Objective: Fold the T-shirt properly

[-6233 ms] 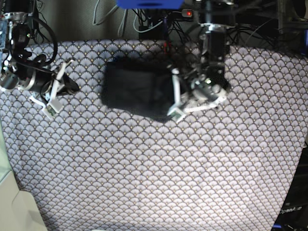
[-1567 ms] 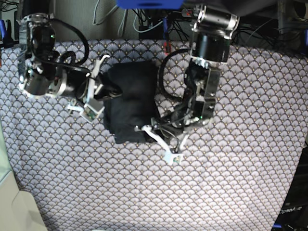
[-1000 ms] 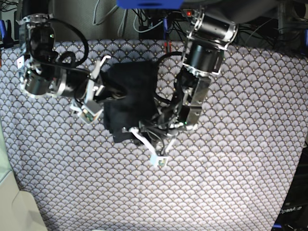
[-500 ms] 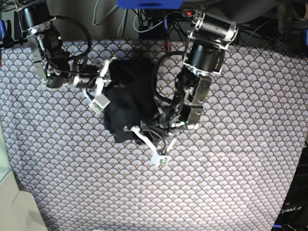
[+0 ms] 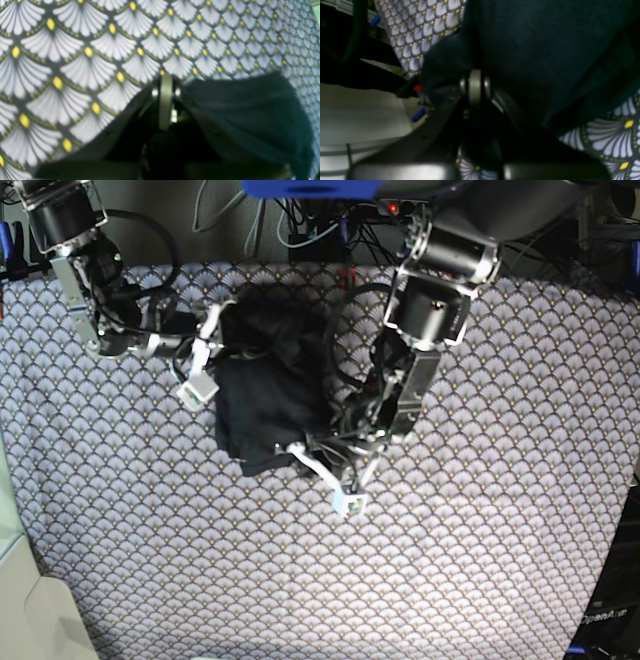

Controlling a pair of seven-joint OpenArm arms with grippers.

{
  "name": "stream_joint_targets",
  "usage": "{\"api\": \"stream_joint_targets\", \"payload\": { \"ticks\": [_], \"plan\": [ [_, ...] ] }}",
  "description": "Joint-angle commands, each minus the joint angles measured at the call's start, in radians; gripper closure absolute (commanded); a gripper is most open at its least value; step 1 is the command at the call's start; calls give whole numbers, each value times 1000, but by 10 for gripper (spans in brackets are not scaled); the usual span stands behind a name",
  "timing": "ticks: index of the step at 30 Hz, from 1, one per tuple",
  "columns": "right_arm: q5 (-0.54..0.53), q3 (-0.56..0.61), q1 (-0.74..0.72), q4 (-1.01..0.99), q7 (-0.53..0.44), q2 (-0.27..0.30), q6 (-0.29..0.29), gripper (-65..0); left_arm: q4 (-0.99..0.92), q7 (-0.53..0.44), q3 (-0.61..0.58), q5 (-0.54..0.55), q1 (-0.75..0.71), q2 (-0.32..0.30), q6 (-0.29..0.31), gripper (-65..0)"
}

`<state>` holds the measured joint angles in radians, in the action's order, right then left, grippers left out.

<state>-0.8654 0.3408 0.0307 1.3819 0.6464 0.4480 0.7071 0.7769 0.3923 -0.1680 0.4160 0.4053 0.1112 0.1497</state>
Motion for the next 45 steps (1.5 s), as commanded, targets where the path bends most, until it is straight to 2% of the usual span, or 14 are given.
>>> {"api": "stream_joint_targets", "payload": {
  "ticks": [1,7,10,18,22,27,31,34,37,42,45],
  "plan": [
    [76,-6,-1,1,40,4,-9,-10,-1,-20,-17,10,28,9,6,0],
    [122,-6,4,24,42,-5,-9,-10,39,-23,-44,13,25,9,6,0],
    [124,-6,5,75,45,15,-9,-8,112,-13,-44,14,22,9,6,0],
    [124,-13,28,247,105,47,-9,-7,336,156,-37,14,1,0,-3,0],
    [122,-30,58,397,152,71,-9,-6,519,251,37,13,-59,-46,-5,0],
    [122,-187,139,548,226,70,-9,-6,804,439,218,13,-151,-95,3,0],
    [122,-348,226,575,277,68,-9,-6,1011,587,328,13,-257,-163,4,0],
    [124,-471,346,577,257,70,-9,-6,1163,682,374,13,-363,-218,4,0],
    [124,-599,456,578,238,73,-9,-6,1249,725,399,13,-472,-267,4,0],
    [136,-802,650,572,223,68,-9,-6,1246,721,462,13,-659,-311,4,0],
    [242,-862,730,572,183,24,-9,-6,1246,719,496,13,-741,-321,4,0]
  ]
}}
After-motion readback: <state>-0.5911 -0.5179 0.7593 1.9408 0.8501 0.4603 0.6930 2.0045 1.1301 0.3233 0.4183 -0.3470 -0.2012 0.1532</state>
